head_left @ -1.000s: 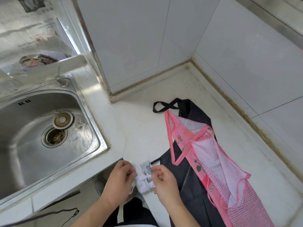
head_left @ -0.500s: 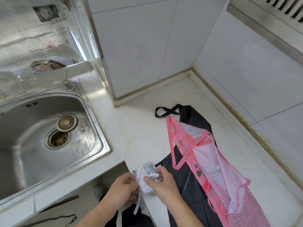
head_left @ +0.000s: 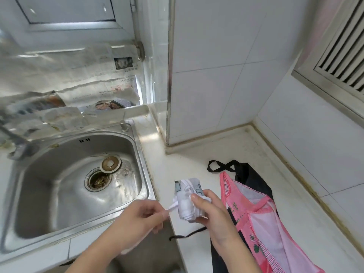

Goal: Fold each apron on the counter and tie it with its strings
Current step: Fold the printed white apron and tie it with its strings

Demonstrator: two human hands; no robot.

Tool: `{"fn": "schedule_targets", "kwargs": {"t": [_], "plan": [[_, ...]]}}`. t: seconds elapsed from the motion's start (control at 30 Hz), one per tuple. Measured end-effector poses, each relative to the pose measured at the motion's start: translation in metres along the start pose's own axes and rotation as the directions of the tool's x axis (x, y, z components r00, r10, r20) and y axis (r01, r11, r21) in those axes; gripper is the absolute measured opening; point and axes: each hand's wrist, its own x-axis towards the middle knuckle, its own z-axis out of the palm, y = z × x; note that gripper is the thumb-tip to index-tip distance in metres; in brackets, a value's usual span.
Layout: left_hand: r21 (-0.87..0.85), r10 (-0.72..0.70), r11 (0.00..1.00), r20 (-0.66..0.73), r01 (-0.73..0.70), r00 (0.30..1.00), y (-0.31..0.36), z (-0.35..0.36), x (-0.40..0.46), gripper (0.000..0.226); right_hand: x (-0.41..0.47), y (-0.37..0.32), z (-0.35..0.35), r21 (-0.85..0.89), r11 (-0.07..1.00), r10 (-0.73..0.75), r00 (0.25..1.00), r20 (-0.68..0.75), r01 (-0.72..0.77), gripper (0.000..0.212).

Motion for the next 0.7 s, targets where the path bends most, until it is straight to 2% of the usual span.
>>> {"fn": "schedule_targets", "kwargs": {"t": [0.13,0.2,0.4,0.47,0.5,0.57,0.6,0.63,0.7], "plan": [[0.197,0.048,0.980,-0.080,-0.032,0.996,0.020,-0.065,-0.025,0.022,-0.005,-0.020,0.029,0.042,0.999,0.003,1.000,-0.012,-0.002,0.049],[0.196,0.070,0.979,-0.090,-0.052,0.993,0.031,-0.097,-0.036,0.027,-0.006,-0.027,0.044,0.045,0.999,-0.001,1.000,-0.004,0.001,0.060],[-0.092,0.202,0.971,-0.184,-0.221,0.962,0.051,-0.204,-0.092,0.021,-0.020,-0.037,0.145,0.102,0.994,-0.060,0.986,0.153,0.044,0.063],[-0.279,0.232,0.919,-0.192,-0.280,0.954,0.051,-0.235,-0.107,0.029,-0.026,-0.038,0.185,0.114,0.988,-0.123,0.971,0.207,0.101,0.072],[-0.397,0.262,0.861,-0.189,-0.317,0.946,0.052,-0.251,-0.118,0.035,-0.029,-0.038,0.207,0.094,0.985,-0.161,0.957,0.242,0.142,0.079],[-0.576,0.318,0.724,-0.208,-0.378,0.925,0.056,-0.285,-0.140,0.041,-0.035,-0.035,0.251,-0.024,0.973,-0.214,0.939,0.269,0.228,0.094],[-0.611,0.337,0.686,-0.214,-0.395,0.917,0.058,-0.304,-0.154,0.043,-0.039,-0.033,0.277,-0.125,0.955,-0.227,0.936,0.271,0.267,0.096],[-0.603,0.367,0.678,-0.217,-0.419,0.905,0.061,-0.327,-0.170,0.043,-0.040,-0.030,0.306,-0.219,0.926,-0.241,0.928,0.283,0.307,0.092],[-0.512,0.384,0.746,-0.193,-0.426,0.903,0.072,-0.349,-0.187,0.037,-0.046,-0.027,0.340,-0.345,0.868,-0.238,0.909,0.343,0.357,0.082]]}}
